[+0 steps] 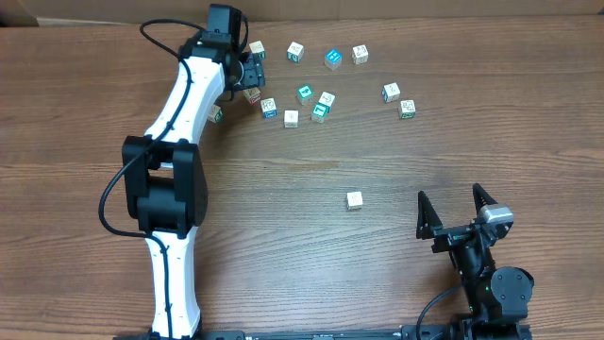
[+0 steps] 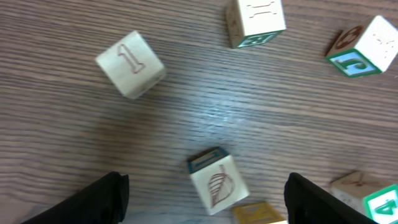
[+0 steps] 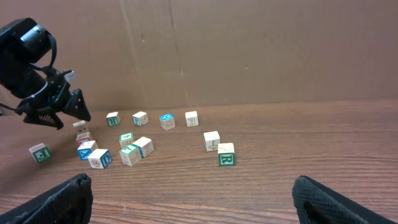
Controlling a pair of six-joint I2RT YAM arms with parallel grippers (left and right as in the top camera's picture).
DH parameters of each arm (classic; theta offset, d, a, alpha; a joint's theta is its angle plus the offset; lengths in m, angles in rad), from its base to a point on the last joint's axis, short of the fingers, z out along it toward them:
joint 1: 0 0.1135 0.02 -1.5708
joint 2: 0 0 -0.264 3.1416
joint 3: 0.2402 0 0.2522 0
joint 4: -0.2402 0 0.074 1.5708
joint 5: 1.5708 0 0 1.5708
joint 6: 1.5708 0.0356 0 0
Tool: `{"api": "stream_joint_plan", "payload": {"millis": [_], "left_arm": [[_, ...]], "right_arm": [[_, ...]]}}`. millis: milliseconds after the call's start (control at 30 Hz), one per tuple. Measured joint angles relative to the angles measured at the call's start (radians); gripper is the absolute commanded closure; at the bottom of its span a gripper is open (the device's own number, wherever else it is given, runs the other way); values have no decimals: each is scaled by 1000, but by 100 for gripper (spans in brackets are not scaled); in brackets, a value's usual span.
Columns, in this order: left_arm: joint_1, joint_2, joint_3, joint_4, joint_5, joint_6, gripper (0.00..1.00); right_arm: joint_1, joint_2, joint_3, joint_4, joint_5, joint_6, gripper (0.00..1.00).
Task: Form a horizontal line
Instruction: 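Lower the left gripper and grasp the block with teal '1'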
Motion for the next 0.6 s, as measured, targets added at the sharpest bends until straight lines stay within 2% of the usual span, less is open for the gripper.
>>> {"api": "stream_joint_plan", "payload": {"millis": [400,600], "left_arm": [[-38,90,0,30,-19,-61,30],[-37,93,0,57,-28,-89,46]], "right_arm": [[0,0,0,0,0,0,0],[0,0,0,0,0,0,0]]}}
